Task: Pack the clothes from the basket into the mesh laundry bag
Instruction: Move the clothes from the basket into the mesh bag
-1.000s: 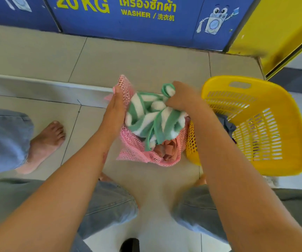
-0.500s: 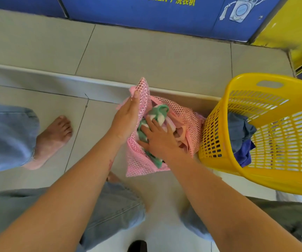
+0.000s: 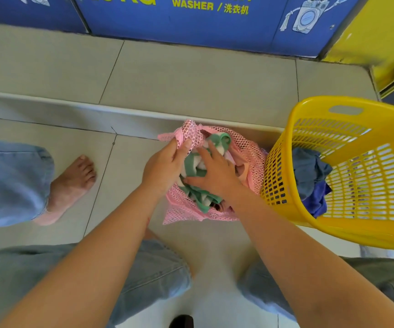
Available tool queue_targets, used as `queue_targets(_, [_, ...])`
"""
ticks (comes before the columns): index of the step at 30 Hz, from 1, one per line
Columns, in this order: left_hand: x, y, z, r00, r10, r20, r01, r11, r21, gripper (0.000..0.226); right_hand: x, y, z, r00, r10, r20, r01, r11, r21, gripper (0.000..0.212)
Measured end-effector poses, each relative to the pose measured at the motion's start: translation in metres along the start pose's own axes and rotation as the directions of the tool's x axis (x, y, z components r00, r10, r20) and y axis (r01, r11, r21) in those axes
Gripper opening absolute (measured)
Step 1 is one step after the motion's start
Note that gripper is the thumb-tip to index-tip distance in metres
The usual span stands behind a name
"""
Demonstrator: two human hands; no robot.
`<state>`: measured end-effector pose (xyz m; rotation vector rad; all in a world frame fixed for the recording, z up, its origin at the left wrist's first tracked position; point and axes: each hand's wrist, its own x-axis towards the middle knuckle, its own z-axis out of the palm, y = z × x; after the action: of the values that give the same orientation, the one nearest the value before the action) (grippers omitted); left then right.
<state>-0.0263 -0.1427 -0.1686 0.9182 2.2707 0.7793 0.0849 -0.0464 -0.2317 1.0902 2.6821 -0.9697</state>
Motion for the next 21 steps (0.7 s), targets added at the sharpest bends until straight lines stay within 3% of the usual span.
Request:
queue_targets(3, [-0.002, 0.001, 0.000, 1.000, -0.022, -0.023, 0.022, 1.000, 0.007, 0.057, -0.018, -0.001, -0.024, 0.998, 0.036, -0.058, -0.033, 0.998, 0.053, 0.084])
queue_targets(6, [-0.006, 0.003, 0.000, 0.999, -0.018, -0.029, 0.018, 1.000, 0.004, 0.057, -0.034, -0.007, -0.055, 0.977, 0.014, -0.214, 0.016, 0.990, 0.137, 0.071])
queue_targets(10, [-0.008, 0.006, 0.000, 1.000, -0.010, -0.025, 0.010, 1.000, -0.003, 0.056, -0.050, -0.014, -0.110, 0.897, -0.035, -0.441, 0.133, 0.972, 0.194, 0.057])
queue_targets(13, [-0.008, 0.011, 0.002, 1.000, -0.029, -0.012, 0.029, 0.999, 0.024, 0.059, -0.059, -0.001, -0.152, 0.834, 0.069, -0.548, 0.116, 0.948, 0.296, 0.048])
queue_targets(17, [-0.004, 0.015, 0.007, 0.999, -0.026, -0.021, 0.026, 1.000, 0.012, 0.062, -0.065, 0.047, -0.183, 0.804, 0.299, -0.514, -0.111, 0.925, 0.365, 0.049])
queue_targets(21, [-0.001, 0.022, 0.016, 0.999, 0.011, -0.030, -0.010, 1.000, 0.025, 0.058, -0.059, 0.112, -0.176, 0.827, 0.505, -0.248, -0.454, 0.859, 0.235, 0.065])
